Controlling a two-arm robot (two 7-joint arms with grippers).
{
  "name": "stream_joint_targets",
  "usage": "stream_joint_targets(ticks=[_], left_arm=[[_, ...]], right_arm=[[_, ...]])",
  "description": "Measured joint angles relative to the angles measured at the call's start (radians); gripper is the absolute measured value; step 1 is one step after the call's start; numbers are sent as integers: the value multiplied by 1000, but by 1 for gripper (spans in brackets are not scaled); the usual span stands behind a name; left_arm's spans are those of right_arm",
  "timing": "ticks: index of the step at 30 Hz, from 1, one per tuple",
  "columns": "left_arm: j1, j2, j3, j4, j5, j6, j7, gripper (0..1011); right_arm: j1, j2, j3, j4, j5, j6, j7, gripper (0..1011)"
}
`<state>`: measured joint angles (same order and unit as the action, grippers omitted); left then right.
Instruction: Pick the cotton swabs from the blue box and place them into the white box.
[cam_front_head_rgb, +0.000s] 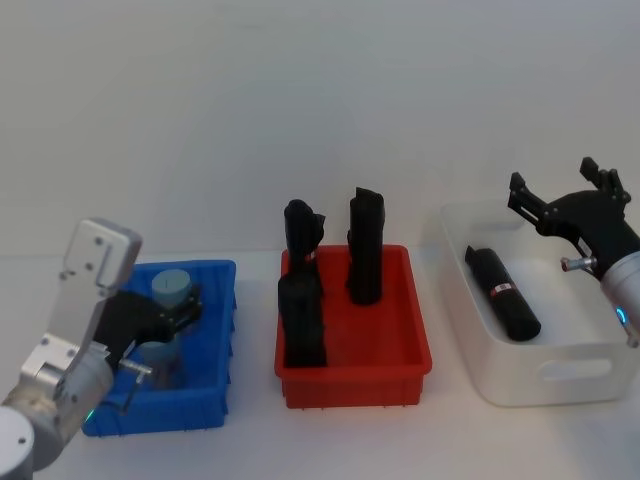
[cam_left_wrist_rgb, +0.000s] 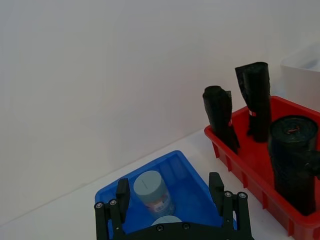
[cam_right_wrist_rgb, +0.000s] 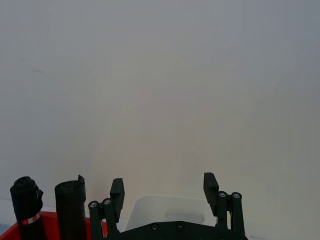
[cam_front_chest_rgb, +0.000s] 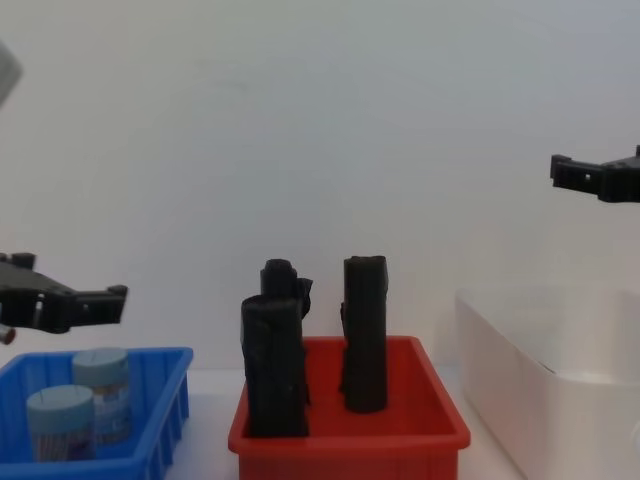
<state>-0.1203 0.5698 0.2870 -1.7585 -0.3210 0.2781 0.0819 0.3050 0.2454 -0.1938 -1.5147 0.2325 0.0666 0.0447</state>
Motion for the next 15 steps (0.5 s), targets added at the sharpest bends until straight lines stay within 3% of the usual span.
stream_joint_targets(ticks=[8, 15], left_arm=[[-73, -33, 6, 79, 34, 70, -130, 1004], [-104, -49, 9, 124, 54, 109, -179, 1004]], right_arm=[[0, 0, 0, 0, 0, 0, 0, 1001], [0, 0, 0, 0, 0, 0, 0, 1002]])
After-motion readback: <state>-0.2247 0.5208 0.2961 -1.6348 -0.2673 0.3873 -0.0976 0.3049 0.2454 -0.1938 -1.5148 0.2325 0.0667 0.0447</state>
